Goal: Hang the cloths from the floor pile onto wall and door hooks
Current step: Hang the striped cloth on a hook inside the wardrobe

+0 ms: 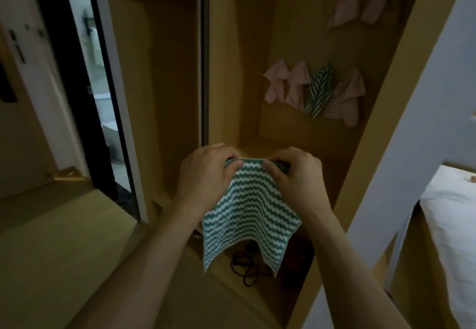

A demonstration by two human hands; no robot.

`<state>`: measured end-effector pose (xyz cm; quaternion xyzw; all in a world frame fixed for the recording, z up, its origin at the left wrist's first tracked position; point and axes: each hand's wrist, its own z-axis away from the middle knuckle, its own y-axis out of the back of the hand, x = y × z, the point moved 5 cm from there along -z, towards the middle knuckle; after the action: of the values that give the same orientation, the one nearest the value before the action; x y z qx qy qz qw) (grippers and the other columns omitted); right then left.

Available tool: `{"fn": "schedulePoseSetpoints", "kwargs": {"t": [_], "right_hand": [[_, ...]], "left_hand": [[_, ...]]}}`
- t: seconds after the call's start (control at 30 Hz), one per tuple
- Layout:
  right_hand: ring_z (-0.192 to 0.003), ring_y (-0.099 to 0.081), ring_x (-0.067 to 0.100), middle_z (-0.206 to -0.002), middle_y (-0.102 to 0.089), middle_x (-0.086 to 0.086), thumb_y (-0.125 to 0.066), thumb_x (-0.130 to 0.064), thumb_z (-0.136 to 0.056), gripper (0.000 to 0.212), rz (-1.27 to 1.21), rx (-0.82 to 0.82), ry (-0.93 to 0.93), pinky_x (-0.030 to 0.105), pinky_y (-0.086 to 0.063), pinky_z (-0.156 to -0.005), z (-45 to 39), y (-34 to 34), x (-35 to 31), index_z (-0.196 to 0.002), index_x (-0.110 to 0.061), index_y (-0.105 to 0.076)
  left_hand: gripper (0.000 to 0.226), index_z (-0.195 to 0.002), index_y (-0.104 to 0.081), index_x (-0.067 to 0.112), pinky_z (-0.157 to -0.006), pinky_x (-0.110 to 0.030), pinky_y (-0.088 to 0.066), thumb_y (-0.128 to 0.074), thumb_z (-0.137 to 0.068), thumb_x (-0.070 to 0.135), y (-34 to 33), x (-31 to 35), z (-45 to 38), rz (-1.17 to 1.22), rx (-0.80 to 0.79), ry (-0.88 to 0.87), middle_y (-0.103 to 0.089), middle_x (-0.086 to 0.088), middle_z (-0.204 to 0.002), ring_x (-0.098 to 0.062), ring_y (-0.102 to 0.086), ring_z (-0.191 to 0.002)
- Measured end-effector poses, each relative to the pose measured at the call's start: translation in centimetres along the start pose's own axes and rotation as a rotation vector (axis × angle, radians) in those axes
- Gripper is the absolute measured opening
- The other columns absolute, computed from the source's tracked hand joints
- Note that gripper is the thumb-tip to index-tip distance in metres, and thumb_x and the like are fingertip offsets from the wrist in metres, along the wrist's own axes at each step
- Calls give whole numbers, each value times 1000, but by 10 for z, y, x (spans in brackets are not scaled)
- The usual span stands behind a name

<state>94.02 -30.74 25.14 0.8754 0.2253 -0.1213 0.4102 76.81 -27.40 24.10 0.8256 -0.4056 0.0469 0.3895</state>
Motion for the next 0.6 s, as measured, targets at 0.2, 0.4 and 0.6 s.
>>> {"fn": "schedulePoseSetpoints", "kwargs": {"t": [0.2,0.4,0.6], "right_hand": [[-72,-50,-1,-79,-57,-15,-66,-29,-89,8,65,34,-16,8,-32,-60,-68,-22,22,-88,-23,-72],[-63,-46,-1,-66,-49,-16,-64,-28,-89,15,156,105,-39,13,-27,-53,-147,-38,36,-74,-25,-62],[-60,-51,1,-63,-55,-13,-65,-27,-89,16,206,184,-71,13,-35,-50,-220,-44,50,-74,-21,-65]], "left_hand": [[12,-90,-65,28,-59,-35,-51,-56,-94,34,-27,-29,-65,-46,36,-94,-62,15,-83,-7,-58,-73],[13,-89,-63,27,-61,-38,-49,-54,-96,34,-49,-68,-152,23,10,-175,-61,13,-83,-8,-57,-74],[11,-90,-61,22,-62,-41,-49,-57,-95,31,-66,-94,-236,105,-3,-290,-62,9,-82,-13,-58,-74]]}}
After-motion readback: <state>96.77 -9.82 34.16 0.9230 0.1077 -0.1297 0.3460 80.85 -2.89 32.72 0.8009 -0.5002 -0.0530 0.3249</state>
